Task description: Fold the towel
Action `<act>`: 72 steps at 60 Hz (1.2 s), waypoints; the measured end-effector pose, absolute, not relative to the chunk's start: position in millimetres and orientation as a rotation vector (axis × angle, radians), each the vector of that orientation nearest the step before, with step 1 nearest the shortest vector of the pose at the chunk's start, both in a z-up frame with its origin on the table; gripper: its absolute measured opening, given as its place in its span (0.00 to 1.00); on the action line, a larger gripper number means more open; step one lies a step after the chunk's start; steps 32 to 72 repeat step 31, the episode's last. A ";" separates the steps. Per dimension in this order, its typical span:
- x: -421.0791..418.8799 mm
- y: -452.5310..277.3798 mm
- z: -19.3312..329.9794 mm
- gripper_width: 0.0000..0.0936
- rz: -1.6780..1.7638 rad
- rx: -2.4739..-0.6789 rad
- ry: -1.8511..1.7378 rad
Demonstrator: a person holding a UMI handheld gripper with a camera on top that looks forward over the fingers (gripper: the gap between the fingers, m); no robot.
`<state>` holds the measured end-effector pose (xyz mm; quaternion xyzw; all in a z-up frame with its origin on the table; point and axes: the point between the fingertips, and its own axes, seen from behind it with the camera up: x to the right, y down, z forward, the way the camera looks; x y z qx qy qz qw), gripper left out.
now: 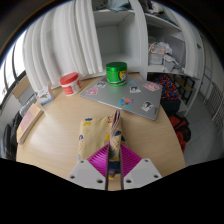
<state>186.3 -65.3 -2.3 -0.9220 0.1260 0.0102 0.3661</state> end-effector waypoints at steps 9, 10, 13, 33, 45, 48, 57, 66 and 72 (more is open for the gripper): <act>185.6 -94.5 31.2 0.87 0.063 -2.346 0.278; 187.8 -99.9 33.4 0.86 0.053 -2.349 0.273; 196.1 -115.6 41.0 0.88 0.014 -2.350 0.269; 229.7 -196.1 91.8 0.89 0.019 -2.288 0.466; 229.7 -196.1 91.8 0.89 0.019 -2.288 0.466; 229.7 -196.1 91.8 0.89 0.019 -2.288 0.466; 229.7 -196.1 91.8 0.89 0.019 -2.288 0.466; 229.7 -196.1 91.8 0.89 0.019 -2.288 0.466; 229.7 -196.1 91.8 0.89 0.019 -2.288 0.466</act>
